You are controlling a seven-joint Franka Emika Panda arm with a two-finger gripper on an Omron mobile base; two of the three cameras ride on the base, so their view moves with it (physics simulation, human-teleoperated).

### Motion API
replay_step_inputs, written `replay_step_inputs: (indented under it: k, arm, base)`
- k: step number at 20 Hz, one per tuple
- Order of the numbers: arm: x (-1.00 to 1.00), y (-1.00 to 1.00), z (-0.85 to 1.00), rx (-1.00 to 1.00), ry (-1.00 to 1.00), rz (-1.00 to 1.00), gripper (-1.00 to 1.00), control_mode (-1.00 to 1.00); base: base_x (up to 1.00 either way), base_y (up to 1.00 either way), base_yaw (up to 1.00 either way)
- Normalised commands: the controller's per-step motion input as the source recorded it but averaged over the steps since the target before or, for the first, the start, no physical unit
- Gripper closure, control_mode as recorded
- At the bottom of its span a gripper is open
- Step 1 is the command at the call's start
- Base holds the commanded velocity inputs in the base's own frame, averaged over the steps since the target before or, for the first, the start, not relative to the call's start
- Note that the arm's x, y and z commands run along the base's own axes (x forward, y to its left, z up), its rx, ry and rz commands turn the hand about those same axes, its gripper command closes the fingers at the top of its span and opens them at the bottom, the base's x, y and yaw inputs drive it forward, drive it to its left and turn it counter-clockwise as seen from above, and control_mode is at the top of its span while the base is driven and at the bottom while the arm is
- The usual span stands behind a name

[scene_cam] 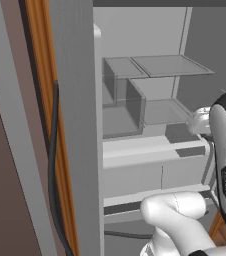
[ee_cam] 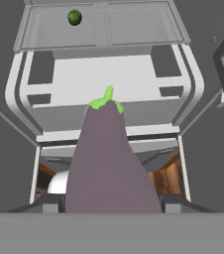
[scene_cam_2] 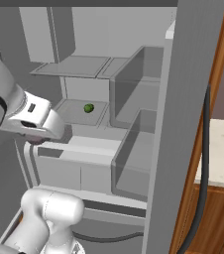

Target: Gather the eggplant and avocado from the fridge and place them on a tray on the dining counter. Then gather the steaks from the fridge and place them on the other tray.

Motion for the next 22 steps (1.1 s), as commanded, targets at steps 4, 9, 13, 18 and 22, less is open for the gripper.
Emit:
replay_step_inputs:
  k: [4,9,13,18,22]
  arm:
    - [-0.44,0.0,-0.03,-0.03,0.0,0.0,1.0,-1.0]
    - [-0.12,0.02,0.0,-0.04,0.0,0.0,1.0,-1.0]
    - [0.0,0.03,-0.06,-0.01,0.0,0.0,1.0,-1.0]
    - [0.0,0.0,-0.07,0.0,0.0,0.0,1.0,-1.0]
    - [0.0,-0.01,-0.1,0.02,0.0,0.01,1.0,-1.0]
  base:
    - [0.0,0.0,0.0]
    - [0.0,0.0,0.0]
    - [0.0,0.0,0.0]
    - [0.0,0.0,0.0]
    - [0.0,0.0,0.0]
